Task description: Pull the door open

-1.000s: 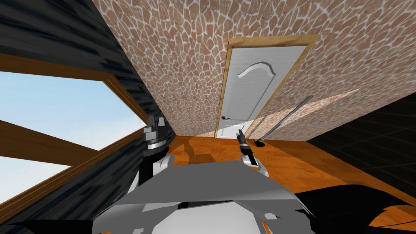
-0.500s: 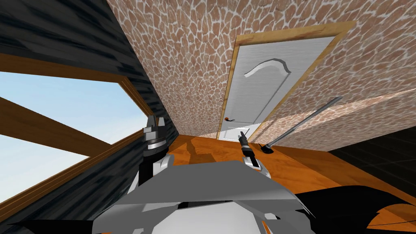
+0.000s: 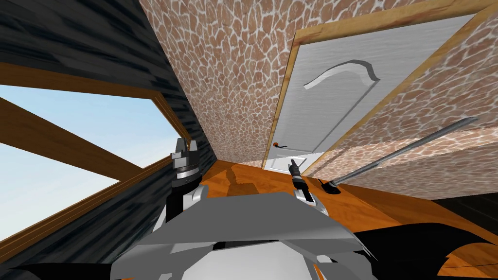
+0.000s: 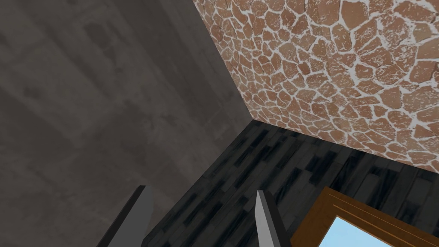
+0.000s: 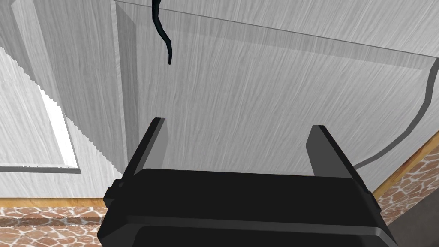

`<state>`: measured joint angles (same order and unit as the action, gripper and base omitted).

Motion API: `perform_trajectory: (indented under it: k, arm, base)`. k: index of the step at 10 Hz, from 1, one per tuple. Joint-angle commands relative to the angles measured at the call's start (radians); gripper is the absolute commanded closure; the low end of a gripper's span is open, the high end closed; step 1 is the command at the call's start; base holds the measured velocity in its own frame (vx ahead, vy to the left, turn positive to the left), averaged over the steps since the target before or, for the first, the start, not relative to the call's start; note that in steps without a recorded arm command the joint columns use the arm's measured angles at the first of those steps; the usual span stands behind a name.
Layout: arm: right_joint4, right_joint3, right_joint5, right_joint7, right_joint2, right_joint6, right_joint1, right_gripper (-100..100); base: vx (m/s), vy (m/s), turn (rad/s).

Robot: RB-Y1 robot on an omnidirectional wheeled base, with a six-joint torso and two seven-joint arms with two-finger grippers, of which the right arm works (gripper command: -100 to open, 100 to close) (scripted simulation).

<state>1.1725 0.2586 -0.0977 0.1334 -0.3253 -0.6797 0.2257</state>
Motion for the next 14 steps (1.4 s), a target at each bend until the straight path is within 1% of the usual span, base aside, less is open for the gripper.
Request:
perform_trajectory:
  k: [1, 5, 8, 9, 12, 13, 14]
  arm:
    - [-0.041, 0.013, -0.006, 0.009, -0.007, -0.007, -0.006, -100]
    - [-0.15, 0.042, -0.021, 0.032, -0.031, -0.026, -0.027, -100]
    - [-0.22, 0.061, -0.031, 0.047, -0.046, -0.039, -0.041, -100]
    - [-0.22, 0.061, -0.031, 0.047, -0.046, -0.039, -0.041, -100]
    - [-0.284, 0.079, -0.04, 0.061, -0.06, -0.051, -0.053, -100]
    - [-0.321, 0.089, -0.046, 0.069, -0.068, -0.057, -0.06, -100]
    - [-0.339, 0.094, -0.048, 0.073, -0.072, -0.061, -0.064, -100]
  base:
    - [0.093, -0.046, 0.169]
    - [0.087, -0.041, 0.169]
    - [0.085, -0.039, 0.159]
    - [0.052, -0.026, 0.042]
    - [0.053, -0.027, 0.12]
    - [0.08, -0.041, 0.194]
    - [0.073, -0.063, 0.161]
